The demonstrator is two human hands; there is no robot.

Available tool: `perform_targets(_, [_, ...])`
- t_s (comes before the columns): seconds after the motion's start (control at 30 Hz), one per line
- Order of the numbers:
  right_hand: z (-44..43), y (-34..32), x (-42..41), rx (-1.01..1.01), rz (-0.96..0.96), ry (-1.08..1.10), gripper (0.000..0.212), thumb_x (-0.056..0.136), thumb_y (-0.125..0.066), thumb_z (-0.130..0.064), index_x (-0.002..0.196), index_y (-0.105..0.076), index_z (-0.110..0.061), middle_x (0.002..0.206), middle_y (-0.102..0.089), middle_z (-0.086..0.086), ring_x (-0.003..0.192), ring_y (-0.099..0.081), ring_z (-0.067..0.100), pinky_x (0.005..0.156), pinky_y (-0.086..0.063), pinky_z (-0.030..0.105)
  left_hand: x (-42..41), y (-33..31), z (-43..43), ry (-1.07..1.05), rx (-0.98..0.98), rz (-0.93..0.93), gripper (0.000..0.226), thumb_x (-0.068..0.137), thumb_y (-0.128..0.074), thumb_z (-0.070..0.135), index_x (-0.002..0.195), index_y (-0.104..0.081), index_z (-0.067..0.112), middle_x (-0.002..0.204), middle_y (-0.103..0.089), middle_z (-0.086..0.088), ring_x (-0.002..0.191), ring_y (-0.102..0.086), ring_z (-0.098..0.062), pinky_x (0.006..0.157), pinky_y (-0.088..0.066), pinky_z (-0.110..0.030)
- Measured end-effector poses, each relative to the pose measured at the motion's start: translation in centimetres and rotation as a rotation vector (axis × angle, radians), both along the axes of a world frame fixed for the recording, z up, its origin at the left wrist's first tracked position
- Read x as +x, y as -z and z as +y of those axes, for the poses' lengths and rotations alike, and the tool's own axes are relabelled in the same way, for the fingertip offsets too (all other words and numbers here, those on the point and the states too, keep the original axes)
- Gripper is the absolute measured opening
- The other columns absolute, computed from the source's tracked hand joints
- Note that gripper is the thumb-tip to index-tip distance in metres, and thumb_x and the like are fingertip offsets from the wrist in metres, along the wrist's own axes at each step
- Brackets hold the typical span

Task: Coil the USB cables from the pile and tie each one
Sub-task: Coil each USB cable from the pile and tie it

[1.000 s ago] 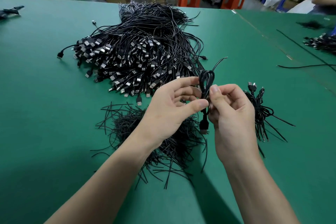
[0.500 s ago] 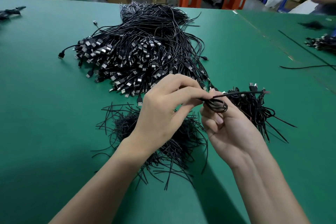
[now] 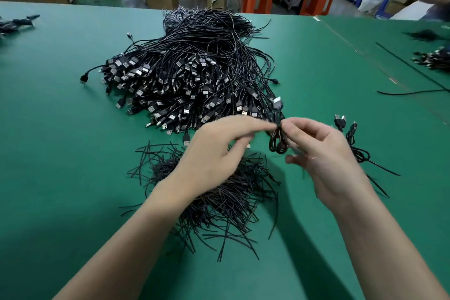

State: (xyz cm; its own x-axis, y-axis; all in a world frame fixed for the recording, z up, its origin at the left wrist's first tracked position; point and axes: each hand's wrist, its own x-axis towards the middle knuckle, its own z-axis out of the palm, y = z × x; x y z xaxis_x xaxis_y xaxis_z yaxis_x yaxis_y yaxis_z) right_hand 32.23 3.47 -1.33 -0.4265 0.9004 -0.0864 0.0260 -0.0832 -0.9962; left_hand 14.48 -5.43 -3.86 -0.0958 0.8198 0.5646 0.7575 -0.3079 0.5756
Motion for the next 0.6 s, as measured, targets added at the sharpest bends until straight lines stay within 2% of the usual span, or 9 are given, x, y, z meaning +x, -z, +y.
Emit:
perform_targets(0.07, [1.8,0.0,0.6,0.209,-0.188,0.091,0.006,0.092,-0.074,-0.016,0.089,-0.077,-0.019,0.074,-0.073,-0.010,0.065,-0.064,0.001,0.057,-0.053,0.022,-1.9,-0.3,1.5,-0.221,-0.075,-0.001,0.037,0.100,-0.062,0.008,0.133,-0.068,0.024,0.130,-0.070,0.009,0.104,-0.064,0.005,0.093,-0.054,-0.021])
perform_targets(0.13, [3.6,-0.2,1.4,0.481,-0.463,0.179,0.008,0.093,-0.072,-0.019,0.088,-0.076,-0.023,0.076,-0.073,-0.012,0.067,-0.064,-0.002,0.068,-0.053,0.023,-5.0,-0.5,3.4,-0.482,-0.144,-0.006,0.030,0.101,-0.061,0.014,0.130,-0.068,0.020,0.127,-0.070,0.003,0.091,-0.062,0.002,0.085,-0.049,-0.017])
perform_targets(0.17, [4.4,-0.3,1.9,0.584,-0.589,0.208,0.007,0.093,-0.070,-0.022,0.089,-0.076,-0.023,0.080,-0.074,-0.012,0.071,-0.065,-0.001,0.074,-0.052,0.025,-6.8,-0.6,4.2,-0.575,-0.184,0.012,0.028,0.102,-0.060,0.017,0.129,-0.067,0.018,0.127,-0.069,0.000,0.095,-0.063,-0.004,0.089,-0.050,-0.022])
perform_targets(0.23, [5.6,-0.5,2.9,0.676,-0.780,0.247,0.011,0.094,-0.068,-0.028,0.094,-0.076,-0.021,0.088,-0.075,-0.004,0.081,-0.067,0.013,0.080,-0.051,0.030,-10.0,-1.0,5.9,-0.683,-0.277,0.076,0.031,0.103,-0.059,0.025,0.131,-0.065,0.013,0.127,-0.066,-0.007,0.110,-0.064,-0.020,0.099,-0.053,-0.039])
perform_targets(0.3, [6.5,-0.5,3.7,0.694,-0.961,0.254,0.018,0.096,-0.065,-0.034,0.100,-0.075,-0.020,0.096,-0.074,0.002,0.092,-0.066,0.027,0.077,-0.050,0.036,-12.4,-1.5,7.4,-0.750,-0.363,0.157,0.037,0.104,-0.057,0.031,0.133,-0.062,0.009,0.131,-0.062,-0.015,0.120,-0.060,-0.032,0.103,-0.050,-0.048])
perform_targets(0.37, [6.7,-0.5,4.1,0.693,-1.101,0.220,0.023,0.097,-0.062,-0.038,0.105,-0.075,-0.020,0.105,-0.072,0.007,0.098,-0.063,0.034,0.073,-0.045,0.037,-14.2,-1.9,8.5,-0.797,-0.459,0.227,0.042,0.104,-0.056,0.035,0.134,-0.062,0.007,0.132,-0.058,-0.022,0.123,-0.056,-0.041,0.103,-0.047,-0.052])
perform_targets(0.43, [6.5,-0.5,4.2,0.718,-1.113,0.203,0.025,0.098,-0.060,-0.037,0.106,-0.076,-0.019,0.108,-0.069,0.010,0.102,-0.061,0.036,0.075,-0.046,0.039,-15.4,-2.2,9.3,-0.809,-0.518,0.276,0.041,0.104,-0.057,0.038,0.127,-0.068,0.006,0.128,-0.061,-0.025,0.119,-0.058,-0.045,0.100,-0.049,-0.052])
perform_targets(0.53, [5.6,-0.3,3.9,0.752,-1.044,0.209,0.027,0.099,-0.058,-0.039,0.106,-0.075,-0.019,0.106,-0.067,0.008,0.105,-0.058,0.032,0.082,-0.050,0.042,-16.4,-2.7,10.1,-0.812,-0.526,0.301,0.038,0.101,-0.063,0.043,0.110,-0.077,0.008,0.114,-0.070,-0.024,0.108,-0.065,-0.045,0.093,-0.053,-0.050])
perform_targets(0.6, [4.9,-0.2,3.5,0.784,-1.012,0.176,0.028,0.099,-0.057,-0.041,0.105,-0.074,-0.020,0.105,-0.067,0.004,0.106,-0.057,0.028,0.087,-0.049,0.043,-16.8,-3.1,10.8,-0.817,-0.570,0.314,0.037,0.099,-0.068,0.043,0.108,-0.078,0.009,0.112,-0.072,-0.023,0.107,-0.065,-0.045,0.092,-0.053,-0.050])
